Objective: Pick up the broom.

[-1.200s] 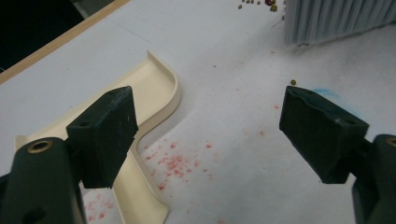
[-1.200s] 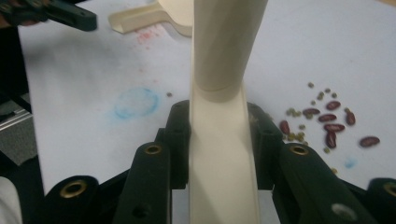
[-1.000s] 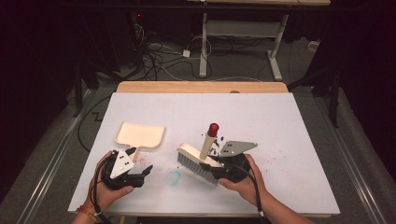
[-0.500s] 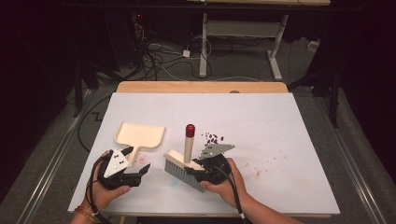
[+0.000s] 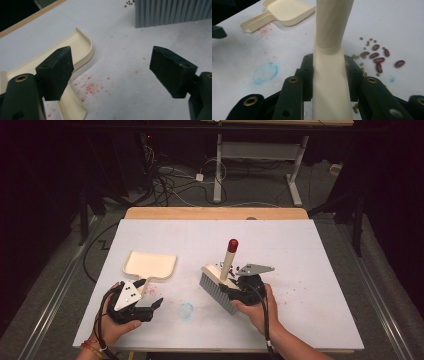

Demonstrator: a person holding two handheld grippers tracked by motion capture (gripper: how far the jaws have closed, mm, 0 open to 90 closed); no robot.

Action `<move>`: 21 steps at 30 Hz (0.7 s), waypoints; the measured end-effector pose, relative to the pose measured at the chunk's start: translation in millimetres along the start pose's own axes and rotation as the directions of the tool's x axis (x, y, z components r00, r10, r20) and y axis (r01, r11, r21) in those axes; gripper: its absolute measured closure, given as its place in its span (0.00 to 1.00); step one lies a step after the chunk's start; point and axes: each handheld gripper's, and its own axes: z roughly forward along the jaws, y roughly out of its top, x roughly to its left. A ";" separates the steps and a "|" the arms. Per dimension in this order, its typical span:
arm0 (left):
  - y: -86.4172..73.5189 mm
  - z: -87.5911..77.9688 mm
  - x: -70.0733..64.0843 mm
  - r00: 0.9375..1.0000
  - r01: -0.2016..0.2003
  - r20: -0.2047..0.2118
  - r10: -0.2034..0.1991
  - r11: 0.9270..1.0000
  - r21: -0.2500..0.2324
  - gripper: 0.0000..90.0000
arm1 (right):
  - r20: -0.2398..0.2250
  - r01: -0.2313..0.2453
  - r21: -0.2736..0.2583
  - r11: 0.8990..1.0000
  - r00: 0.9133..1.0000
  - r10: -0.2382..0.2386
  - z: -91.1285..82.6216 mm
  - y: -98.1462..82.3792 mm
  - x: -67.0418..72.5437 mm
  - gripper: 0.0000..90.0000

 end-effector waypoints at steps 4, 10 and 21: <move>0.4 0.9 -0.3 1.000 -0.016 -0.002 0.016 1.000 -0.001 0.20 | 0.017 -0.016 -0.004 1.000 1.000 0.016 -1.3 0.0 -7.1 0.75; 0.2 2.4 -2.3 1.000 -0.009 0.007 0.009 1.000 0.010 0.20 | 0.047 -0.012 -0.008 1.000 0.999 0.012 -2.1 1.6 -11.9 0.75; 0.6 5.0 -5.2 1.000 -0.030 0.008 0.030 0.999 0.029 0.20 | 0.071 0.013 0.006 1.000 0.997 -0.013 -7.2 4.7 -19.7 0.75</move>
